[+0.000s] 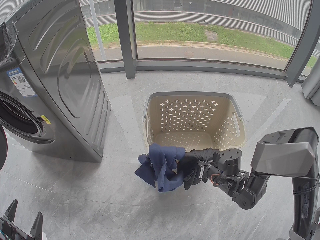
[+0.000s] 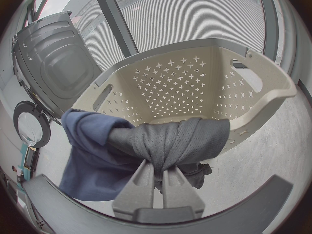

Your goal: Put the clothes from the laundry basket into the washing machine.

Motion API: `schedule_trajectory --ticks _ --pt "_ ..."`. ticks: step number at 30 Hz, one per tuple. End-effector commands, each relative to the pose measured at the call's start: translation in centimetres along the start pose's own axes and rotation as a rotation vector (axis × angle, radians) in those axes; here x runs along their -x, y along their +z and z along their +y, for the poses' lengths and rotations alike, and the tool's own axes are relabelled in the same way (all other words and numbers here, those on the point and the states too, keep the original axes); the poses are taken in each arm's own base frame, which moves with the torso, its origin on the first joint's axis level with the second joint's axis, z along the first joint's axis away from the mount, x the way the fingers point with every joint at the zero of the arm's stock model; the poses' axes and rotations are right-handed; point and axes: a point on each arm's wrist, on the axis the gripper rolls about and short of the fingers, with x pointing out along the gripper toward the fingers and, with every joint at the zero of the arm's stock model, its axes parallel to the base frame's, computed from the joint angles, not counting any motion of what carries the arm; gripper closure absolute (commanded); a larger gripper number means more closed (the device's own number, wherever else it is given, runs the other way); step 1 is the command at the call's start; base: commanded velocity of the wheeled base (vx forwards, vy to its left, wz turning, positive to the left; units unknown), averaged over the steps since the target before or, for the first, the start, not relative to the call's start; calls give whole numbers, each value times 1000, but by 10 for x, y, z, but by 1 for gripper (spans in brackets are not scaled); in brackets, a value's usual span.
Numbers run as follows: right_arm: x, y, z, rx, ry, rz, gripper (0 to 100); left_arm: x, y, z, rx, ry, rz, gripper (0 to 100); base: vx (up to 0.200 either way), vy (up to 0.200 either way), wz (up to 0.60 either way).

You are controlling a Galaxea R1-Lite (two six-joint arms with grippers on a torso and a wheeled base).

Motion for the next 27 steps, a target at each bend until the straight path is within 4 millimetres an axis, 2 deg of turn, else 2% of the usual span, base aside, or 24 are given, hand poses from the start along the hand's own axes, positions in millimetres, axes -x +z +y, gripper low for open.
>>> schedule_trajectory --ticks 1,4,5,7,18,27 --pt "30 23 10 -4 45 -44 100 0 -5 0 0 0 1 0 0 0 0" --pt "47 35 19 -6 79 -68 100 0 -5 0 0 0 1 0 0 0 0" --pt "47 35 19 -6 79 -68 100 0 -5 0 0 0 1 0 0 0 0" --pt "61 50 25 -15 105 -109 100 0 -5 0 0 0 1 0 0 0 0" --pt "103 82 27 -12 134 -212 100 0 -5 0 2 0 3 0 0 0 0" --pt "143 124 30 22 177 -336 100 0 -5 0 0 0 4 0 0 0 0"
